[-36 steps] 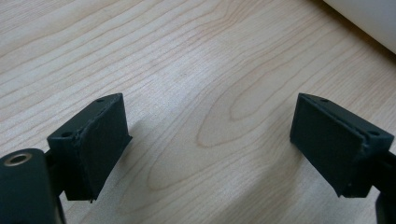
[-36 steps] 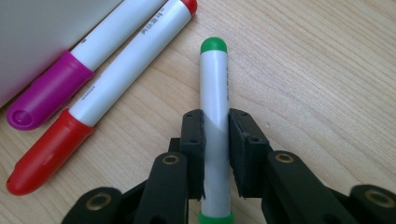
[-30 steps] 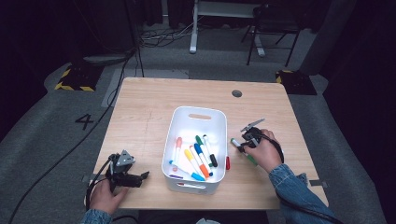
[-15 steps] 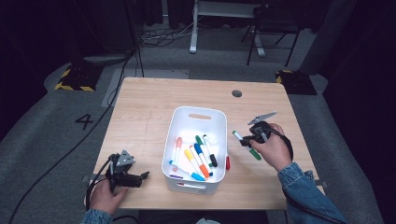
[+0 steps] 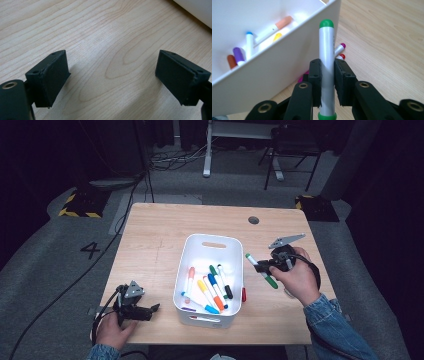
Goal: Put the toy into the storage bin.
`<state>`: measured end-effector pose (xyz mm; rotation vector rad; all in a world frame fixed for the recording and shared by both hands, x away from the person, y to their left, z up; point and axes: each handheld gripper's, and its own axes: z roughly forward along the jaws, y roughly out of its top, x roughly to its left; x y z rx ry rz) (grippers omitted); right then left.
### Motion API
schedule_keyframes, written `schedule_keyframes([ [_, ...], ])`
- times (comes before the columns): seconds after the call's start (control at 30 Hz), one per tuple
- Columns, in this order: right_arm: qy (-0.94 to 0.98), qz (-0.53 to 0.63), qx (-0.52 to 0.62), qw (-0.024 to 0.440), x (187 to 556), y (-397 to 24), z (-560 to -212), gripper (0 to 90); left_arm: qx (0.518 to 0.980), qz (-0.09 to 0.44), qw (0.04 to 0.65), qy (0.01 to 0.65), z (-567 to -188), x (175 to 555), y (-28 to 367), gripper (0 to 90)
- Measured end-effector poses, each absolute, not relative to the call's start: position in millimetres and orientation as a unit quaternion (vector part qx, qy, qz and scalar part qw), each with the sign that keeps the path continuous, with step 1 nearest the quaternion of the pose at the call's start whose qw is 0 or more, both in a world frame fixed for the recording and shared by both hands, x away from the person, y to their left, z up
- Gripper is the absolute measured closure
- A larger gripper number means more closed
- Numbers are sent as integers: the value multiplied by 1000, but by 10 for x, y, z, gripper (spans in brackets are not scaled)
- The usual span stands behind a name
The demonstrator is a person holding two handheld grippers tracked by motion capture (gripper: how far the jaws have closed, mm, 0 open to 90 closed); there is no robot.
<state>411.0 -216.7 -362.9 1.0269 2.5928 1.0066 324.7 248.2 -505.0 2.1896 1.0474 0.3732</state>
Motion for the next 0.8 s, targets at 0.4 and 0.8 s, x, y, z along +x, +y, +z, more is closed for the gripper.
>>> schedule_keyframes([
  [0.4, 878, 361, 299, 101, 3898, -1959, -3311, 769, 840, 142, 337, 402, -5051, 3247, 2481, 116],
  [0.8, 890, 364, 261, 85, 3890, -1671, -3202, 770, 839, 143, 335, 405, -5049, 3235, 2483, 115],
])
